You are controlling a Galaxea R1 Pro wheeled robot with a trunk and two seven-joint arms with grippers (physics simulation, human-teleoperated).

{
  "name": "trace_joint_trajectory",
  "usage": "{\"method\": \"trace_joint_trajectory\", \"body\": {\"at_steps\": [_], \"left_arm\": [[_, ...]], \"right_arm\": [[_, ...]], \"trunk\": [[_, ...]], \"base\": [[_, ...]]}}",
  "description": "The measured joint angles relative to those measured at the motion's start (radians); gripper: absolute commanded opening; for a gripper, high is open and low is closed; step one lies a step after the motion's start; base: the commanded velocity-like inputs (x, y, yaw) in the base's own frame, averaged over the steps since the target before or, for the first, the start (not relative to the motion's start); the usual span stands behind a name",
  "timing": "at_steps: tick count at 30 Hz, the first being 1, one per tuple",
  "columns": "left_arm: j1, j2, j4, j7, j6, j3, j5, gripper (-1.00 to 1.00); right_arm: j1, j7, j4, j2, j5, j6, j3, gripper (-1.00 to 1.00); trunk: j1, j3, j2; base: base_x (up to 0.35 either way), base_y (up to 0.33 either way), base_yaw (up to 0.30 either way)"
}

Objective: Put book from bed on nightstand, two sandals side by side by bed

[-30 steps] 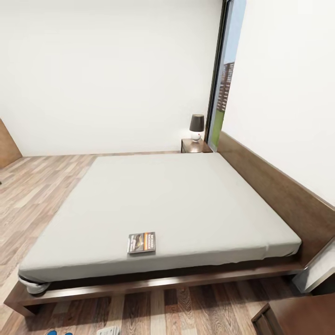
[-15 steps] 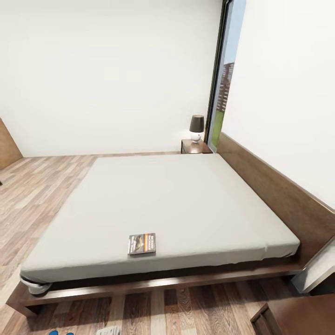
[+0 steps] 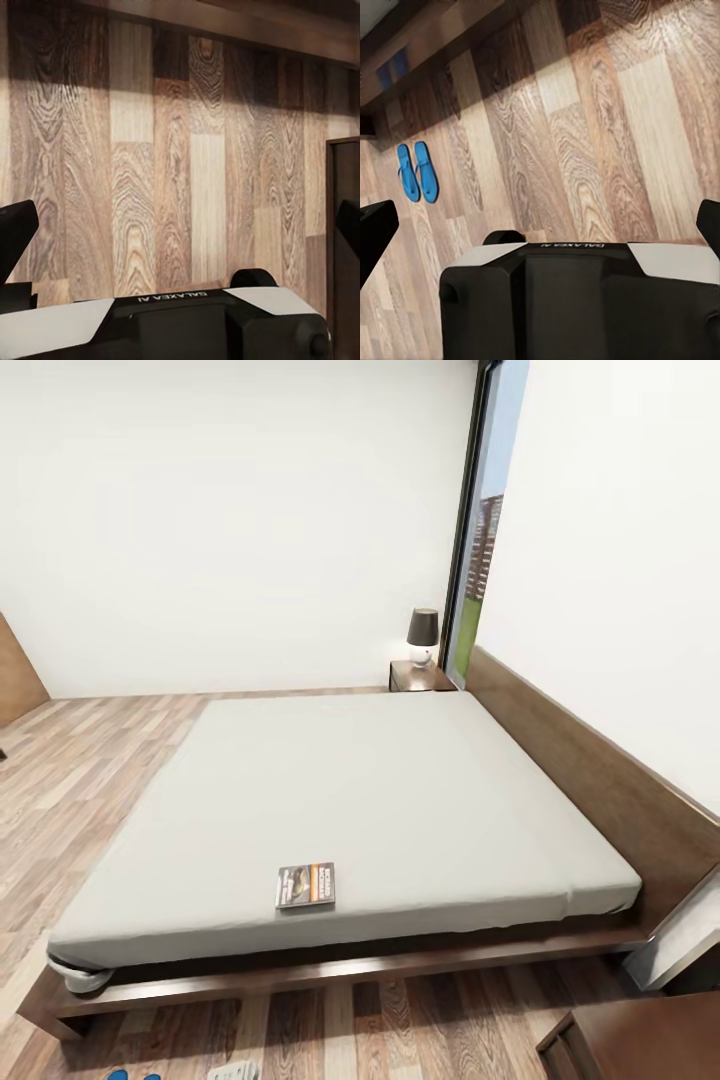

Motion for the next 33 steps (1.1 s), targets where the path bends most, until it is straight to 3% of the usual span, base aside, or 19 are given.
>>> {"method": "trace_joint_trajectory", "body": {"at_steps": [33], "left_arm": [[0.0,0.0,0.0,0.0,0.0,0.0,0.0,1.0]], "right_arm": [[0.0,-0.001,0.0,0.0,0.0,0.0,0.0,1.0]], "trunk": [[-0.127,0.104,0.232]], "base": [[0.0,0.0,0.0]]}}
